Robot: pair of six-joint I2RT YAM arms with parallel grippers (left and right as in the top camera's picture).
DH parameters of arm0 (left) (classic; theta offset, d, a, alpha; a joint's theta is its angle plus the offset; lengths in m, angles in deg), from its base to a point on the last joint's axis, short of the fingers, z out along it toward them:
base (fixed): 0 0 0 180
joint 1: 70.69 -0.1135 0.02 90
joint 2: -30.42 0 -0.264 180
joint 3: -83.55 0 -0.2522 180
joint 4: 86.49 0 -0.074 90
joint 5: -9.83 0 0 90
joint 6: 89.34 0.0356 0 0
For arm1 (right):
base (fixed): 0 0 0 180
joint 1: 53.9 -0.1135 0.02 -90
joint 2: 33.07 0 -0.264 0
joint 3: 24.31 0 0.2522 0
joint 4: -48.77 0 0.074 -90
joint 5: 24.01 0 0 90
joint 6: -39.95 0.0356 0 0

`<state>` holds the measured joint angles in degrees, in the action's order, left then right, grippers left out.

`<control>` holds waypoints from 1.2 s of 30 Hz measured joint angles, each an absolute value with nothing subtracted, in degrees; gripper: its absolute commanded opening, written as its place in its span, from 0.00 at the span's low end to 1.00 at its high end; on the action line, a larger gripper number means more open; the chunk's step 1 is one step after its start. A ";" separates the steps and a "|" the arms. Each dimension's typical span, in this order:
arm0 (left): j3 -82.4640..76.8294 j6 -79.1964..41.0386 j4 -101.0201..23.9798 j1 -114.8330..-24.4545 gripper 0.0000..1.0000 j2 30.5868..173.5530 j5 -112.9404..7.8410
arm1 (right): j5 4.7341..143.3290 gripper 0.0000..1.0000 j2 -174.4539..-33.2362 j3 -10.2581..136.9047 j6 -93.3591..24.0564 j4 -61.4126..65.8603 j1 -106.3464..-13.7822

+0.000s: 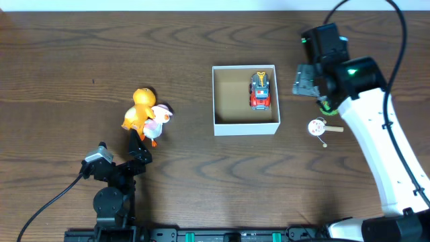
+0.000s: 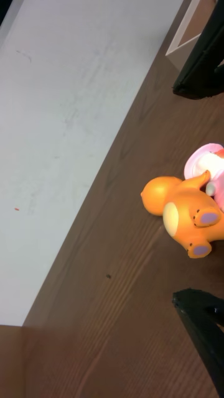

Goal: Pack container
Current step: 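Open the right gripper and lift out of the box, then move the right gripper down onto the green numbered ball and grasp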

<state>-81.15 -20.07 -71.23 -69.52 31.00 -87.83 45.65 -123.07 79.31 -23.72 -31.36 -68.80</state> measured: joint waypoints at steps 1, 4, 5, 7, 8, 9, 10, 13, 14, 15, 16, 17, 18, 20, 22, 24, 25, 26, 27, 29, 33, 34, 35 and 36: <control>-81.15 -20.07 -71.23 -69.52 0.98 31.00 -87.83 | 45.56 0.84 -123.09 78.46 -23.77 -31.23 -67.33; -81.15 -20.07 -71.23 -69.52 0.98 31.00 -87.80 | 45.56 0.93 -123.26 75.33 -23.74 -29.02 -63.35; -81.15 -20.07 -71.23 -69.52 0.98 31.00 -87.83 | 45.61 0.93 -123.37 74.00 -23.92 -27.84 -62.06; -81.15 -20.07 -71.23 -69.52 0.98 31.00 -87.83 | 45.83 0.95 -123.88 71.16 -24.38 -25.06 -59.75; -81.15 -20.07 -71.21 -69.52 0.98 31.00 -87.83 | 45.87 0.97 -124.16 69.61 -24.49 -23.69 -58.72; -81.15 -20.07 -71.23 -69.52 0.98 31.00 -87.83 | 45.91 0.97 -124.40 68.41 -24.64 -22.55 -58.02; -81.15 -20.07 -71.23 -69.52 0.98 31.00 -87.83 | 46.00 0.98 -124.60 67.01 -24.79 -21.11 -57.36; -81.15 -20.07 -71.23 -69.52 0.98 31.00 -87.83 | 46.31 0.99 -124.97 62.74 -24.95 -16.61 -55.57; -81.15 -20.07 -71.23 -69.52 0.98 31.00 -87.83 | 46.57 0.99 -124.97 61.37 -25.14 -14.90 -54.98; -81.15 -20.07 -71.23 -69.52 0.98 31.00 -87.83 | 46.90 0.99 -124.99 60.32 -25.62 -13.52 -54.46; -81.15 -20.07 -71.21 -69.52 0.98 31.00 -87.83 | 47.55 0.99 -124.99 58.98 -26.50 -11.40 -53.71; -81.15 -20.07 -71.23 -69.52 0.98 31.02 -87.83 | 48.30 0.99 -124.99 58.02 -27.26 -9.90 -53.12; -81.15 -20.07 -71.23 -69.52 0.98 31.00 -87.85 | 48.95 0.99 -124.99 57.13 -28.09 -8.48 -52.62; -81.15 -20.07 -71.23 -69.52 0.98 31.00 -87.83 | 50.39 0.99 -124.99 55.62 -29.27 -5.76 -51.84; -81.15 -20.07 -71.23 -69.52 0.98 31.00 -87.83 | 52.01 0.99 -124.99 53.96 -30.11 -2.99 -51.49; -81.15 -20.07 -71.23 -69.52 0.98 31.00 -87.83 | 53.48 0.99 -124.99 52.06 -30.65 -0.17 -51.44; -81.15 -20.07 -71.23 -69.52 0.98 31.00 -87.83 | 54.02 0.99 -124.99 51.16 -30.94 1.32 -51.44; -81.15 -20.07 -71.23 -69.52 0.98 31.00 -87.83 | 54.68 0.99 -125.01 50.11 -31.31 2.85 -51.44; -81.15 -20.07 -71.21 -69.52 0.98 31.02 -87.83 | 55.11 0.99 -125.01 49.17 -31.70 4.16 -51.44; -81.15 -20.07 -71.23 -69.52 0.98 31.00 -87.83 | 55.86 0.99 -125.06 47.38 -32.77 6.96 -51.44; -81.15 -20.07 -71.23 -69.52 0.98 31.00 -87.83 | 56.45 0.98 -125.08 44.36 -35.13 11.81 -51.44; -81.15 -20.07 -71.23 -69.52 0.98 31.00 -87.83 | 56.58 0.97 -125.10 43.53 -35.77 13.32 -51.44; -81.15 -20.07 -71.23 -69.52 0.98 31.02 -87.83 | 56.60 0.96 -125.10 42.85 -36.23 14.63 -51.44; -81.15 -20.07 -71.23 -69.52 0.98 31.00 -87.83 | 56.62 0.96 -125.10 42.15 -36.75 15.92 -51.44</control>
<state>-81.15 -20.07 -71.23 -69.52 31.00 -87.83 56.62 -125.10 42.15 -36.75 15.92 -51.44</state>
